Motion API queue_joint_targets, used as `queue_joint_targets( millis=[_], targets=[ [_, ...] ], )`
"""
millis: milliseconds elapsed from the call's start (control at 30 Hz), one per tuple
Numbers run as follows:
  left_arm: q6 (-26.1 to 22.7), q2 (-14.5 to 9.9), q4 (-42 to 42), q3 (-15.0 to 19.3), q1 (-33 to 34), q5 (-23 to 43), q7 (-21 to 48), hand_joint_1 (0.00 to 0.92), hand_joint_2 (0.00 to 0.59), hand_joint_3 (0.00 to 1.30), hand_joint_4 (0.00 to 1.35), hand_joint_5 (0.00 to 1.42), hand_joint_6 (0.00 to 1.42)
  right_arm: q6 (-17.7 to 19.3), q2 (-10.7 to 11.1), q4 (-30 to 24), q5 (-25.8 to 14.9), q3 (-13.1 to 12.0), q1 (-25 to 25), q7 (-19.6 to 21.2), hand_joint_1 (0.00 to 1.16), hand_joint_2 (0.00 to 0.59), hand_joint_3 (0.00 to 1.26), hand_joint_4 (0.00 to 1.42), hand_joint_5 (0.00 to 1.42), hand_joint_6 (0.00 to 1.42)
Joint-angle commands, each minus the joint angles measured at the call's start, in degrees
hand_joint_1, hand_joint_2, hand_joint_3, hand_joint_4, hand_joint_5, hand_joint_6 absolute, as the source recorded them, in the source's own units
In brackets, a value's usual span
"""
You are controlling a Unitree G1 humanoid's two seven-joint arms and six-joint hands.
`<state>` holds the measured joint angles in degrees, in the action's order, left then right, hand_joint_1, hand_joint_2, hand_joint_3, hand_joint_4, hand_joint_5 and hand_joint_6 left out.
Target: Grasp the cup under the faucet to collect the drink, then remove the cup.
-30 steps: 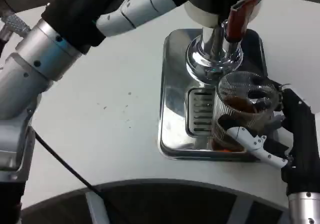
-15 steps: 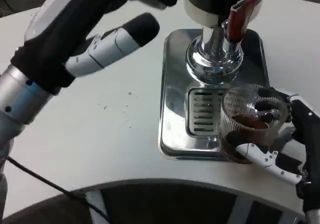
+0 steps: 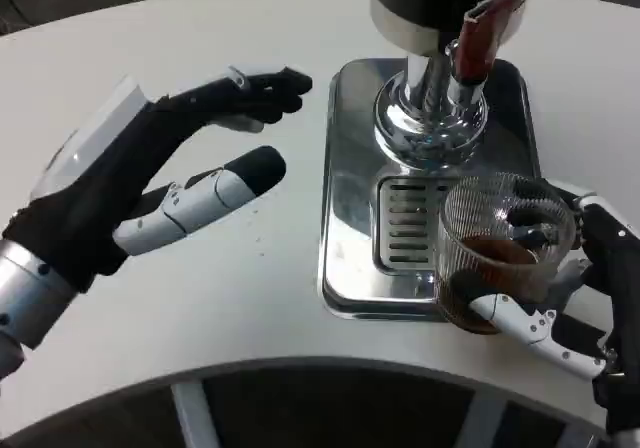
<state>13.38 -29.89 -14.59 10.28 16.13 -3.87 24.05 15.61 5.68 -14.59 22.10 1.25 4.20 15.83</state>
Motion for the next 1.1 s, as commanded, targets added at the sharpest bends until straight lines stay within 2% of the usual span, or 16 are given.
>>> queue_joint_targets(
  millis=[33,300,567,800,1100],
  targets=[
    [-2.87,-1.75,-1.30,-1.20,-4.08,-5.62,-0.92,0.000,0.123,0.24,0.20,0.21,0.23,2.55,-0.97,-3.48,0.19,0.84,0.16,0.01,0.91,0.133,0.81,0.92,1.16,1.14],
    [-7.38,-4.27,-4.09,-4.59,-6.21,-13.78,-0.01,0.000,0.114,0.08,0.01,0.05,0.14,2.08,-1.35,-6.16,0.98,1.96,0.69,-0.96,0.92,0.133,0.82,0.93,1.16,1.14],
    [-8.11,-4.77,-5.47,-6.60,-6.99,-15.67,0.29,0.000,0.112,0.05,0.00,0.00,0.10,1.90,-1.74,-8.76,1.75,3.82,2.33,-2.46,0.92,0.133,0.82,0.94,1.18,1.16],
    [-7.44,-5.53,-5.16,-6.02,-6.94,-15.02,0.26,0.000,0.112,0.05,0.00,0.00,0.09,1.52,-1.93,-8.38,2.21,4.27,2.37,-2.85,0.92,0.134,0.83,0.95,1.19,1.18],
    [-8.18,-6.92,-8.70,-7.73,-8.09,-15.97,1.84,0.000,0.112,0.04,0.00,0.00,0.08,1.66,-0.83,-9.86,3.14,5.18,1.54,-5.38,0.92,0.138,0.85,0.97,1.20,1.21]
  ],
)
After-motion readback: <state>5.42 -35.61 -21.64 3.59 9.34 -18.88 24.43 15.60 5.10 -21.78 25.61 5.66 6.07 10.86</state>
